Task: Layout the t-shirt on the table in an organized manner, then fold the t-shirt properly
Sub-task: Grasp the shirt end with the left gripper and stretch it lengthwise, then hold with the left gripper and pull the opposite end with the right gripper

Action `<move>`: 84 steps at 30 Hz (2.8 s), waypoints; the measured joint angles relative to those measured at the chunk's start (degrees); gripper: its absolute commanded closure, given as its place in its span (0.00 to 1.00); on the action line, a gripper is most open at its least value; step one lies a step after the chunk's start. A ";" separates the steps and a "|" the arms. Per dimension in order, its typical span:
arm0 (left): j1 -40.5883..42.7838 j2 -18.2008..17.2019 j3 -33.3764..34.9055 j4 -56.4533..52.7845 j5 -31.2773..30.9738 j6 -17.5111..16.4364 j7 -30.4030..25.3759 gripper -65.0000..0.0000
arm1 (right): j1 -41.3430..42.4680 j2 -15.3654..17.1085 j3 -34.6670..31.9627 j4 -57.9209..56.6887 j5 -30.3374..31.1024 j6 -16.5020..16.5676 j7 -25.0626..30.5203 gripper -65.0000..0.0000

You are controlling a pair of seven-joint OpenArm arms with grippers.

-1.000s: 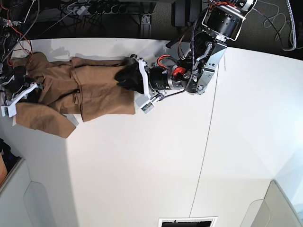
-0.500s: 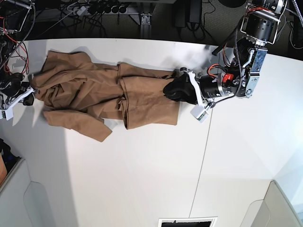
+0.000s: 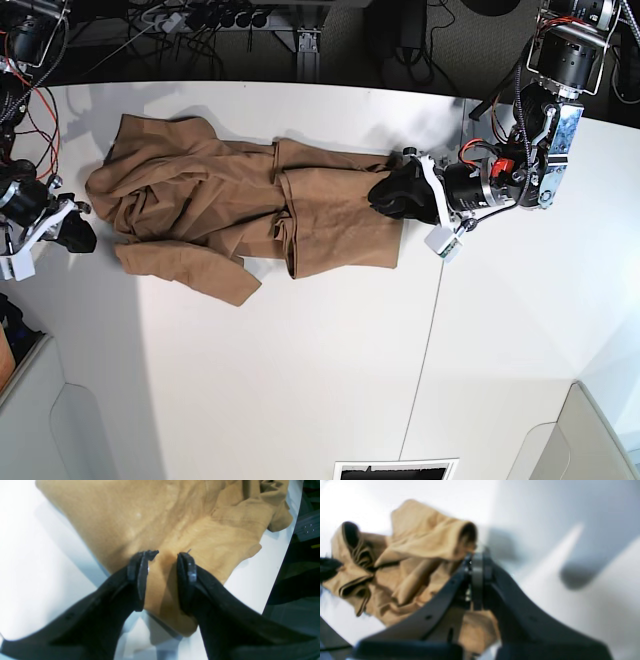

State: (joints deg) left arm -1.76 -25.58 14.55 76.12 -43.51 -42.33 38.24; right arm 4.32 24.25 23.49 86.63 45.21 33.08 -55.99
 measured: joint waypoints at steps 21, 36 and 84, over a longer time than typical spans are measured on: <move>-0.11 -1.03 0.07 0.00 -0.61 0.02 0.48 0.63 | 0.11 4.22 -11.91 -8.55 -17.03 -4.61 7.93 1.00; -0.15 -1.57 -0.02 -0.02 -3.93 0.46 2.99 0.63 | -0.02 3.96 0.57 -6.43 -2.93 -1.75 1.73 1.00; -0.76 -2.03 0.00 -0.26 -7.08 0.90 4.42 0.63 | -20.13 -9.97 2.82 5.57 0.20 -0.66 2.34 1.00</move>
State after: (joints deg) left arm -2.52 -27.62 14.55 75.85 -50.59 -41.43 42.65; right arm -15.81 14.28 26.30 92.20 45.41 32.42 -53.65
